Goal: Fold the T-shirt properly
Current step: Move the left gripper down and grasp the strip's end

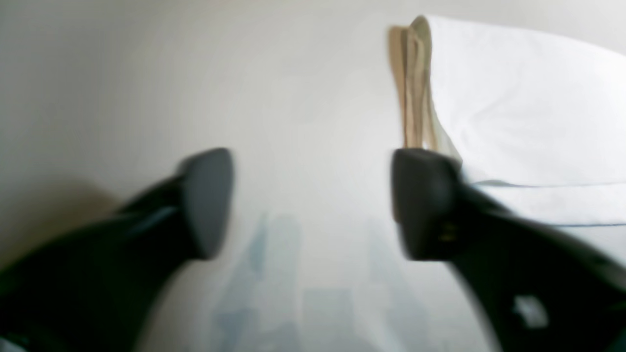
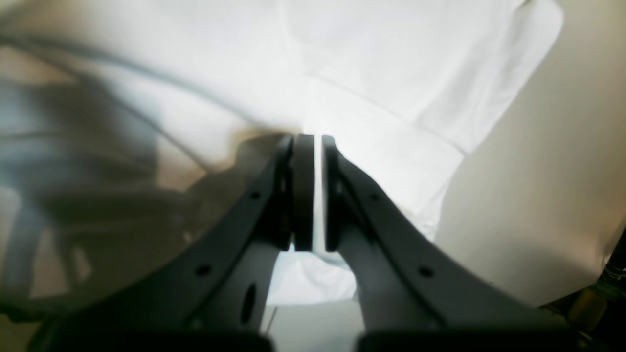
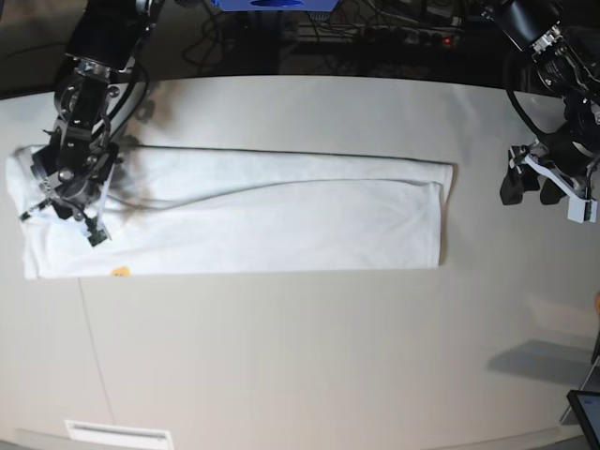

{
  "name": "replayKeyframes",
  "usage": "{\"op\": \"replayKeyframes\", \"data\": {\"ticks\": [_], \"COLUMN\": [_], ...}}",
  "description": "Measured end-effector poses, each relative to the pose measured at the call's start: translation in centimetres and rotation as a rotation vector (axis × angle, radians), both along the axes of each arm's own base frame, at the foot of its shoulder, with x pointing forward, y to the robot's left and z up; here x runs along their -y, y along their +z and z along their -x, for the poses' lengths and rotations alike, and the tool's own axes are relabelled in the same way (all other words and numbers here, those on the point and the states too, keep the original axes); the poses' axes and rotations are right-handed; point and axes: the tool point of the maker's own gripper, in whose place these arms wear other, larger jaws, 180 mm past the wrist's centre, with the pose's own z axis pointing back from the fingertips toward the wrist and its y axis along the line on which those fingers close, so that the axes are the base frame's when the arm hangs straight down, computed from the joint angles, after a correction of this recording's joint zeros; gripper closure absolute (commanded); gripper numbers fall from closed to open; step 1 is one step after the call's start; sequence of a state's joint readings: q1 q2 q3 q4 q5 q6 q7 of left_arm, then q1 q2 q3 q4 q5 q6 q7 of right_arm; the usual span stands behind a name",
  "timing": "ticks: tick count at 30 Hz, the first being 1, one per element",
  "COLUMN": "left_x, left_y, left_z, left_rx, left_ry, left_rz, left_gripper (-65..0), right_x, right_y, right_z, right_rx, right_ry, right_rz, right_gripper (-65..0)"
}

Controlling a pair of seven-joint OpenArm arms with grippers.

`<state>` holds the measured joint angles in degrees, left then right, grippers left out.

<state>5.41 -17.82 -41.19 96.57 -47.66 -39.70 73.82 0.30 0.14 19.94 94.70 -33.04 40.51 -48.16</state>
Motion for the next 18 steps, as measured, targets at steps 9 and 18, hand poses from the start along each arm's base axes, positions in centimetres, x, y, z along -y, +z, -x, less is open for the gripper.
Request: {"op": "replayKeyframes", "data": {"ticks": [9,18], "left_x": [0.5,6.6], "left_y": [-2.5,-2.7], "left_z": [-1.8,-4.5], "left_rx": [0.009,0.064], "left_ry": [0.046,-0.085], "left_rz": [0.150,0.395], "left_gripper": [-50.2,-50.4], "right_x": [0.0,0.0], "right_y": [-0.3,-0.3], "right_z": [0.3,0.3], "right_rx": [-0.008,-0.009], "right_ry": [0.000,0.000], "right_rz": [-0.001,-0.001], "right_gripper": [-3.0,-3.0]}}
